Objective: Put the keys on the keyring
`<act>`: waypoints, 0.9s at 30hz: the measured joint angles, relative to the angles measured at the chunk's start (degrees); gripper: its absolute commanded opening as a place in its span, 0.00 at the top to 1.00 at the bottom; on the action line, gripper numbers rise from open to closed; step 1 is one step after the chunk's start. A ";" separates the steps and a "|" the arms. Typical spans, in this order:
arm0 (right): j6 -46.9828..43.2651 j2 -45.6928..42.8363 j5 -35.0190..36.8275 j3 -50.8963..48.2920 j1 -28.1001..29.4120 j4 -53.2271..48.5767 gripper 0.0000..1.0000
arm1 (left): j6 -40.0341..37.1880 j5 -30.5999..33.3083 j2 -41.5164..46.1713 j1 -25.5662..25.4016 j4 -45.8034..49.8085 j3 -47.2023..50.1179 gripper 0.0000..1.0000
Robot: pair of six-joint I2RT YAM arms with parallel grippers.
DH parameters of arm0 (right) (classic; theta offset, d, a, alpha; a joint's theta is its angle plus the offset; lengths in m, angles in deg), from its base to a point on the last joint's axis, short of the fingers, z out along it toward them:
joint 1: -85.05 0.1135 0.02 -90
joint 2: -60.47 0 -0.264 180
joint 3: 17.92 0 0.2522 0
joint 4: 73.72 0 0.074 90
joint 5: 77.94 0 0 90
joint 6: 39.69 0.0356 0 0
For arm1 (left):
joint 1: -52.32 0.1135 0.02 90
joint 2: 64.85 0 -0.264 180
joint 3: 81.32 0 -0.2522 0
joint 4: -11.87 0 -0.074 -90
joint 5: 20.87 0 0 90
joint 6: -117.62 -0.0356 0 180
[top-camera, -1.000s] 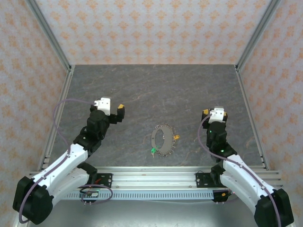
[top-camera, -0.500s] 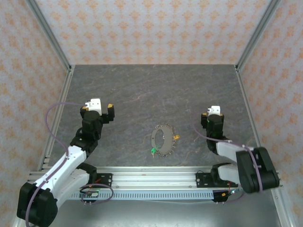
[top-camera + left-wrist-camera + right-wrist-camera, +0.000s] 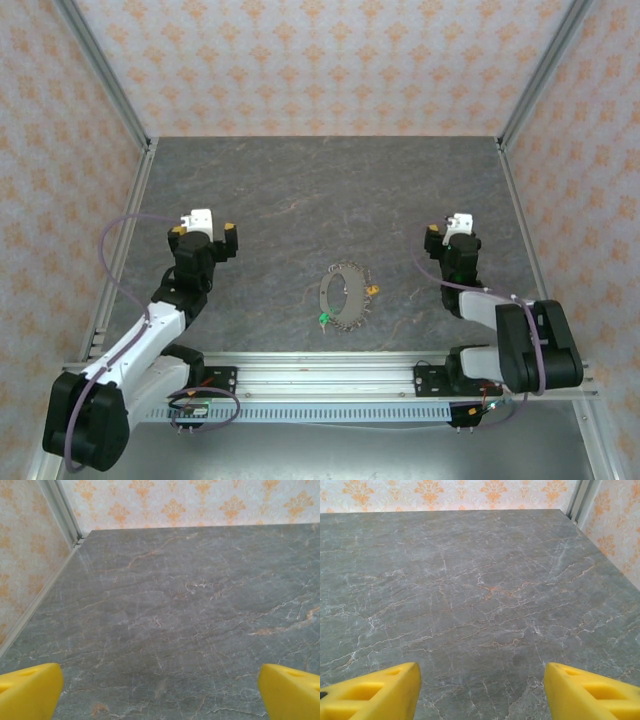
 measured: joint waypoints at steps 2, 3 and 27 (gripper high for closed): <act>0.66 3.63 -0.37 0.04 0.00 3.72 0.34 | -0.42 -0.28 -1.75 0.35 -1.05 0.00 0.00; 0.90 5.97 -0.46 0.09 0.00 5.55 0.34 | -0.52 -0.46 -2.51 0.61 -1.66 0.00 0.00; 6.47 12.55 6.32 6.49 -0.63 3.41 0.01 | -4.92 -18.23 -29.33 9.09 -25.46 -0.50 0.00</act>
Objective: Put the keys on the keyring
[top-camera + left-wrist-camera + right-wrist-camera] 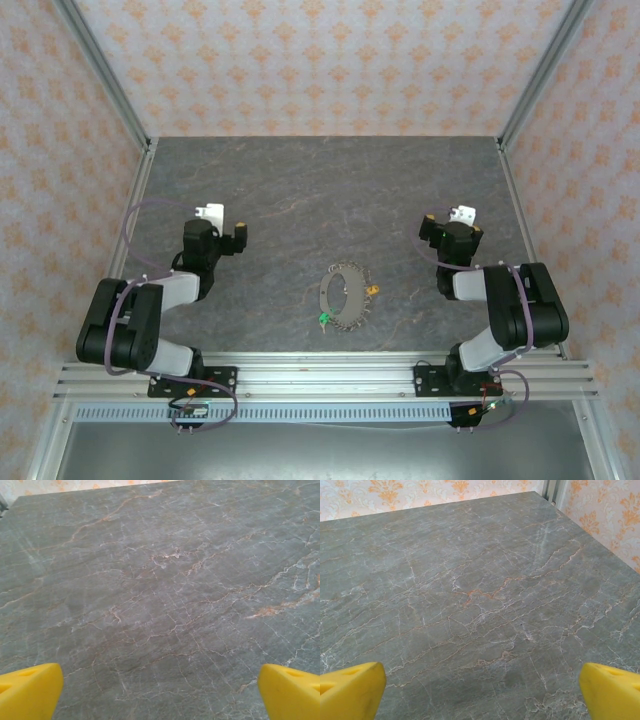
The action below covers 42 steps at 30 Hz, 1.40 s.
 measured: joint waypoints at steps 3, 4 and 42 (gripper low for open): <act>-0.04 0.00 -0.22 0.00 0.00 0.00 0.01 | 0.22 -1.75 -2.12 0.98 -3.43 1.05 0.00; -0.07 0.00 -0.44 0.00 0.00 0.02 0.01 | 0.26 -2.34 -2.51 1.27 -4.04 1.29 0.00; -0.70 0.00 -3.23 -0.11 0.00 0.04 0.01 | 3.50 4.83 -3.08 1.57 -4.31 0.46 0.00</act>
